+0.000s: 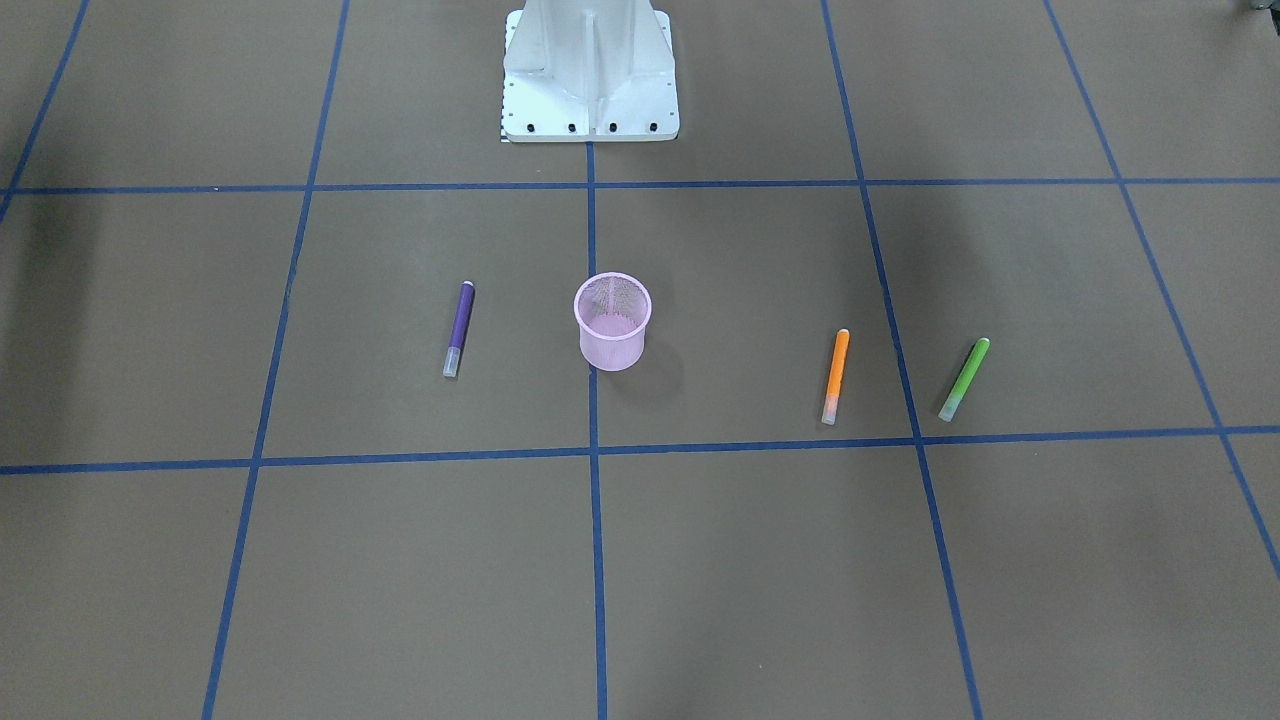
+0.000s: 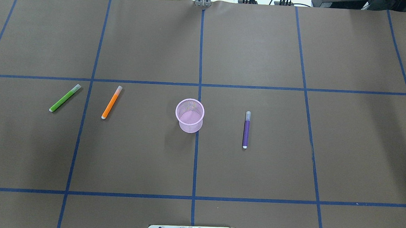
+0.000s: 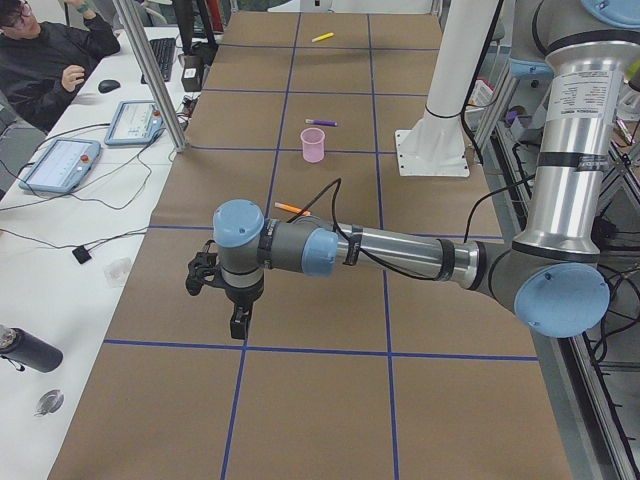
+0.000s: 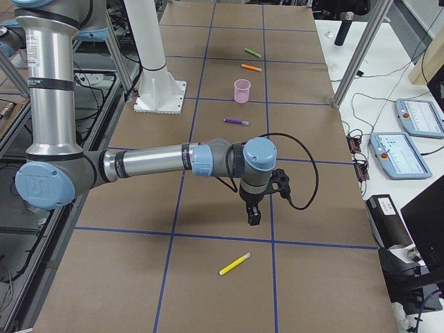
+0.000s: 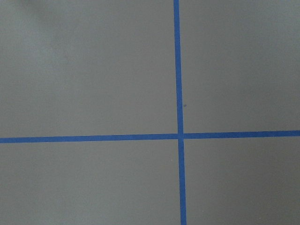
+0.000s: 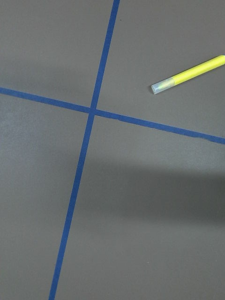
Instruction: Collect pens into pen holder
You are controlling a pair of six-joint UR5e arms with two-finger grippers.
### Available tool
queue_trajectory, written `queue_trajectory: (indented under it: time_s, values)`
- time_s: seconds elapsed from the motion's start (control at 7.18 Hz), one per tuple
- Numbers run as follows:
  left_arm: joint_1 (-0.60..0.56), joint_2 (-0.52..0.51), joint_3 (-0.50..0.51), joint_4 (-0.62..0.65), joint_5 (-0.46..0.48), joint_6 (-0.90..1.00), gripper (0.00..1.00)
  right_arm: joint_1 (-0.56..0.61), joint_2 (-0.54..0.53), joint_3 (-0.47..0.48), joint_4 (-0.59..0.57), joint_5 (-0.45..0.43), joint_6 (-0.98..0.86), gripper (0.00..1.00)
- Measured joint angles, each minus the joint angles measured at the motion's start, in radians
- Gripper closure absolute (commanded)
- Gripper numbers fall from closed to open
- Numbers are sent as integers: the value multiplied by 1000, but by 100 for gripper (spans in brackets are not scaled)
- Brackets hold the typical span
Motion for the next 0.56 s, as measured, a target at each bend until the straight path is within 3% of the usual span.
queue_trajectory:
  time_s: [0.28, 0.56]
  values:
    - [21, -25, -10, -6, -1, -2, 0, 0, -3, 1, 0, 0, 1, 0]
    - [64, -31, -94, -12, 0, 0, 0, -1, -3, -1, -1, -2, 0, 0]
